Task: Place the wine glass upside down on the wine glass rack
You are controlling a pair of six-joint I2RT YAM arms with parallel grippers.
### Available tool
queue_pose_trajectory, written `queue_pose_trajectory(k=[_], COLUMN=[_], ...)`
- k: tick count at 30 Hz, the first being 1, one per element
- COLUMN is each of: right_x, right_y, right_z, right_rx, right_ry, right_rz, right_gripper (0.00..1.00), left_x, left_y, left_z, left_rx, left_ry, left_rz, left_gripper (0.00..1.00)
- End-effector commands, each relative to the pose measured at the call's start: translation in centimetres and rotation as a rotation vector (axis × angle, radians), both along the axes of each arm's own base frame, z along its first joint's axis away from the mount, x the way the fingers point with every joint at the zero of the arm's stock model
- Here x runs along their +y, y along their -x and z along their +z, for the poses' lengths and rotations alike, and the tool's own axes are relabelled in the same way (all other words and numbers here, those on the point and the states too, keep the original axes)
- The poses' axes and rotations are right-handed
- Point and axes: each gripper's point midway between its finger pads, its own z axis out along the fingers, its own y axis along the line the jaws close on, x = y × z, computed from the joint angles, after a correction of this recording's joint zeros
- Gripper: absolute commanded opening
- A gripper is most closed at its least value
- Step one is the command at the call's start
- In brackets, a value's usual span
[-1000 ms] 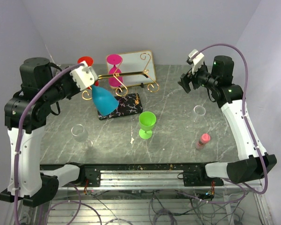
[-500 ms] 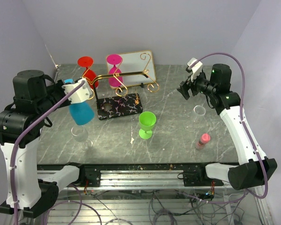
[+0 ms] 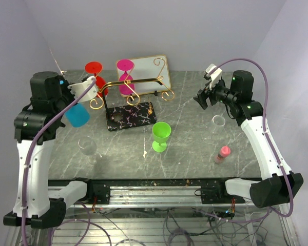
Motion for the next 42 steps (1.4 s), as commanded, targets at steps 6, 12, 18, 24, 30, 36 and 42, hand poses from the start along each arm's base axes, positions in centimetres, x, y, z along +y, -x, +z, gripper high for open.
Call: queue_pose_trajectory(k=[6,12,18,24,30,36,42], right_x=[0.1,0.2,0.5,0.8,1.0,1.5,1.9], right_y=[0.1,0.2,0.4,0.7,0.9,1.3,1.8], right_z=[0.4,0.4,0.3,0.5,0.7,0.8,1.4], right_rx=[-0.022,-0.021,-0.01,-0.004,-0.002,0.013,0.022], right_ry=[-0.02,-0.022,-0.03,-0.043,-0.051,-0.07,-0.093], right_rz=[0.005,0.01,0.03,0.046,0.056,0.084,0.104], right_gripper=[0.78,0.78,0.78,0.79,0.8,0.83,0.92], left_x=[2.0,1.0,-0.6,-2.2,-3.5,-4.8,-6.2], left_y=[-4.3,-4.6,-5.0,-6.3,-7.0,-7.4,-7.5], left_z=[-1.0,-2.4,-3.8,-4.2,-6.0,-6.8,-7.5], left_rx=[-0.115,-0.091,-0.049,-0.061,-0.025,-0.01,0.013], left_ry=[-0.093,-0.068,-0.073,-0.074,-0.1,-0.098,-0.086], left_rz=[0.111,0.056,-0.043,-0.119,-0.187,-0.247,-0.319], left_gripper=[0.07,0.07,0.07,0.07,0.07,0.07,0.07])
